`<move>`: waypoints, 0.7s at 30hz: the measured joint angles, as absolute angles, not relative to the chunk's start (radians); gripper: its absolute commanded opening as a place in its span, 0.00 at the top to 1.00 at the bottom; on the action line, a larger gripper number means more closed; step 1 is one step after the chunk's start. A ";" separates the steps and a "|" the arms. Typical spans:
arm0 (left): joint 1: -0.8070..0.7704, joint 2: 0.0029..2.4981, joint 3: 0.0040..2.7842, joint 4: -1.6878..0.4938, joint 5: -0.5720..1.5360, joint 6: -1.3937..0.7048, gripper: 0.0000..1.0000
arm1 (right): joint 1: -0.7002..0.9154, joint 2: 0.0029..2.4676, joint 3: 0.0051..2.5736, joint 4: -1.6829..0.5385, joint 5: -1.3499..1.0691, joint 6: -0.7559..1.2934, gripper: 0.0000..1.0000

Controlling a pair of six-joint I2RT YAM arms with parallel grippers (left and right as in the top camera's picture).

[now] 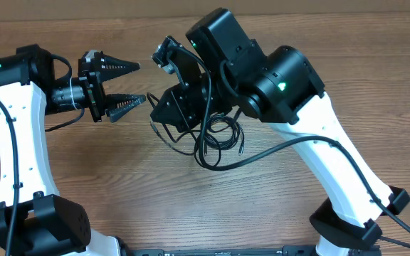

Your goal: Untangle cables

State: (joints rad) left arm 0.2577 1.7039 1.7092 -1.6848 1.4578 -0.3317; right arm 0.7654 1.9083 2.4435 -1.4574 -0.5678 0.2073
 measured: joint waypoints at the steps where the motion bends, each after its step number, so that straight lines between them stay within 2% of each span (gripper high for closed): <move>1: 0.255 1.704 1.709 -1.685 1.463 -0.334 0.29 | 0.766 1.914 2.444 -1.452 -0.568 0.208 0.96; 2: 0.245 1.704 1.709 -1.686 1.464 -0.334 0.25 | 0.765 1.923 2.444 -1.448 -0.568 0.209 0.96; 4: 0.202 1.704 1.709 -1.687 1.468 -0.338 0.24 | 0.766 1.934 2.444 -1.430 -0.559 0.210 0.96; 6: 0.163 1.704 1.709 -1.687 1.469 -0.338 0.29 | 0.765 1.937 2.444 -1.410 -0.545 0.210 0.96; 9: 0.139 1.704 1.709 -1.688 1.471 -0.340 0.46 | 0.765 1.937 2.444 -1.398 -0.538 0.213 0.96; 10: 0.139 1.704 1.709 -1.688 1.472 -0.339 0.47 | 0.765 1.937 2.444 -1.398 -0.537 0.217 0.96; 14: 0.139 1.704 1.710 -1.678 1.474 -0.339 0.82 | 0.766 1.937 2.444 -1.400 -0.533 0.230 0.96; 15: 0.139 1.704 1.710 -1.670 1.472 -0.337 0.96 | 0.766 1.937 2.444 -1.402 -0.532 0.232 0.96; 21: 0.139 1.704 1.711 -1.590 1.383 -0.387 0.96 | 0.765 1.939 2.444 -1.440 -0.537 0.237 0.89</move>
State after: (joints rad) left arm 0.1390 1.7039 1.7111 -1.5902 1.3834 -0.3874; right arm 0.7654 1.9388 2.4435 -1.4399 -0.5369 0.2367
